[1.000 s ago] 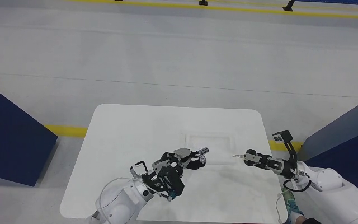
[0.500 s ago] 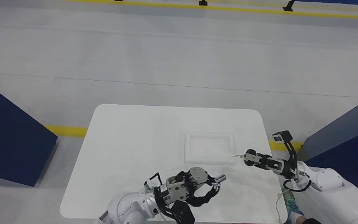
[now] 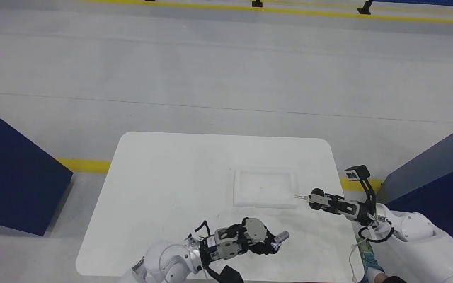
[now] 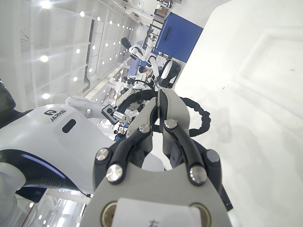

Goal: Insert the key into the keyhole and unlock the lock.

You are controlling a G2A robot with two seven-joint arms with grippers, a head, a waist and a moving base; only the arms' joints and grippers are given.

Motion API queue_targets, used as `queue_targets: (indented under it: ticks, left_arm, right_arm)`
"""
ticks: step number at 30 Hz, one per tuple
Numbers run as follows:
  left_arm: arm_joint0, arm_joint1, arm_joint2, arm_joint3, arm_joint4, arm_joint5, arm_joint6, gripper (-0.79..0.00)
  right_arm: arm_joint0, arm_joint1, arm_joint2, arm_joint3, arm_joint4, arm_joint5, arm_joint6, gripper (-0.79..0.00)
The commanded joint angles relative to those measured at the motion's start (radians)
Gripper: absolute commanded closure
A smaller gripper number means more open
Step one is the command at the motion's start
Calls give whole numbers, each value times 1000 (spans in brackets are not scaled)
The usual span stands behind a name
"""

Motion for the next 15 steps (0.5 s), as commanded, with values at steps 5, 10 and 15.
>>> queue_targets:
  ticks: [5, 10, 15]
  left_arm:
    - [-59, -3, 13, 104, 19, 61, 118, 0]
    - [-111, -10, 24, 192, -13, 105, 197, 0]
    - [-159, -21, 49, 268, -37, 153, 268, 0]
  right_arm:
    - [0, 0, 0, 0, 0, 0, 0, 0]
    - [0, 0, 0, 0, 0, 0, 0, 0]
    - [0, 0, 0, 0, 0, 0, 0, 0]
